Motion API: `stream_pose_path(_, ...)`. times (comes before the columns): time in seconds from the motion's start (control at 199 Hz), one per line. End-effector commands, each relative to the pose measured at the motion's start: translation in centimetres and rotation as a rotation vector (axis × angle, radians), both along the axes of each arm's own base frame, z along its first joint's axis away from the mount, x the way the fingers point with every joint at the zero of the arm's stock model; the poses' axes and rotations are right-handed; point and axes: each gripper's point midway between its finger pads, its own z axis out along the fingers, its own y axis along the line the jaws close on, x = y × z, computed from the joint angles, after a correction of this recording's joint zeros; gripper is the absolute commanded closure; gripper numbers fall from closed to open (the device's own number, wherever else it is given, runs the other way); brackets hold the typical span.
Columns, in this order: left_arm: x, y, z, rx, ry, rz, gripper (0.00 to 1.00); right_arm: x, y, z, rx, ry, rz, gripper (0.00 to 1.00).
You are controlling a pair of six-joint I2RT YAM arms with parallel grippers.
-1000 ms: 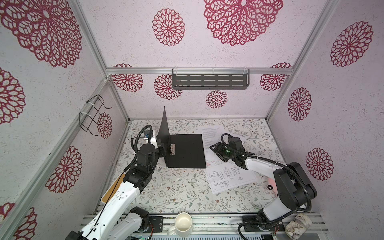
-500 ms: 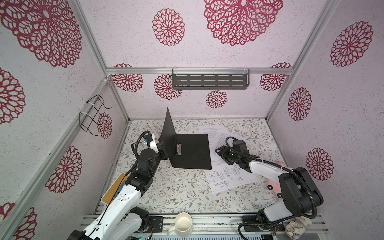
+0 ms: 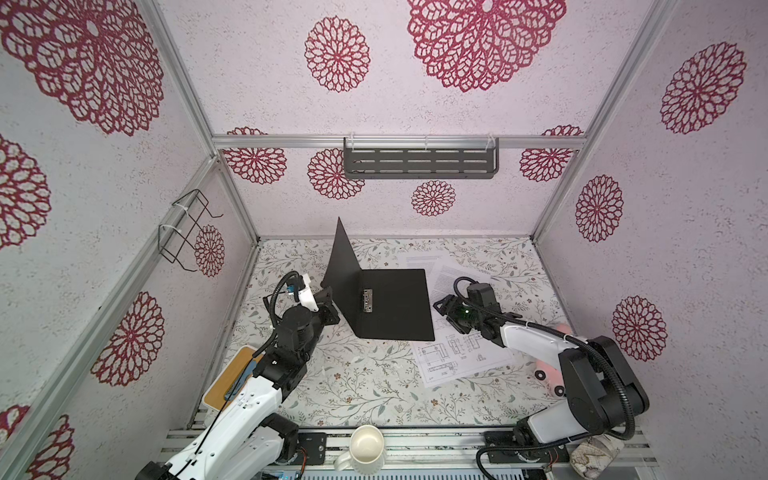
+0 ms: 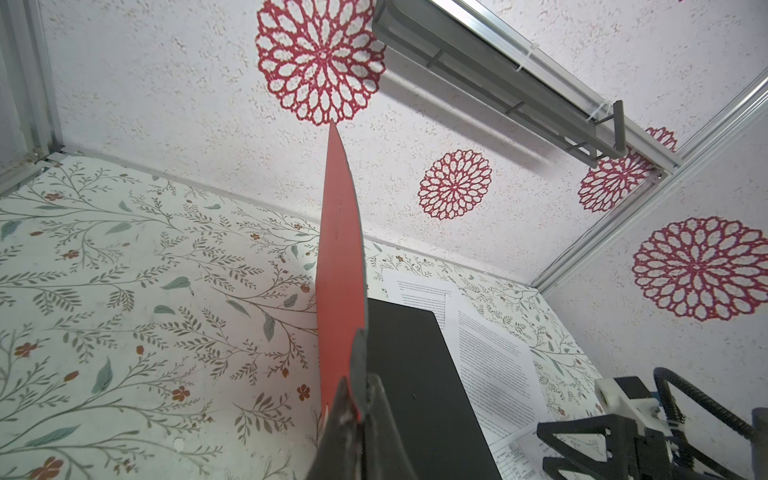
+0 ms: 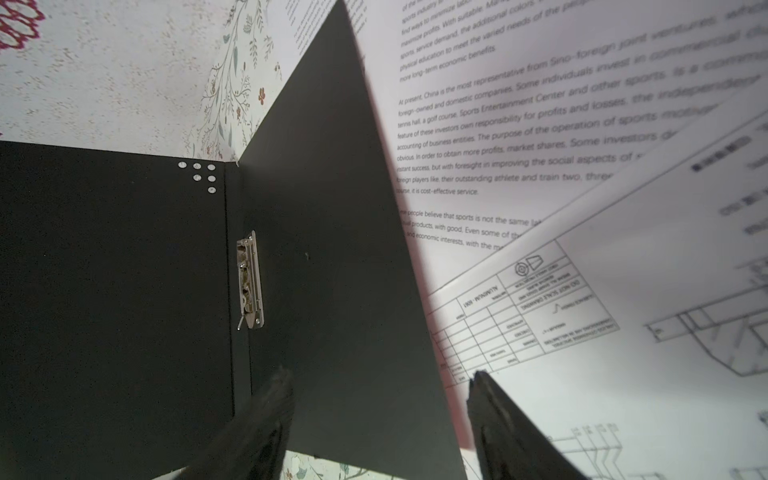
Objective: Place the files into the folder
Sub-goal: 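Lower the raised red cover flat onto the table with the left gripper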
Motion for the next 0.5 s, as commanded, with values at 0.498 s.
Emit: stream_pose_path(0.498,-3.0,2.5,-2.9,-0.190,0.068,0.119,1.00,1.7,1.2,0.2,-0.004,-0.015,0.013,0.31)
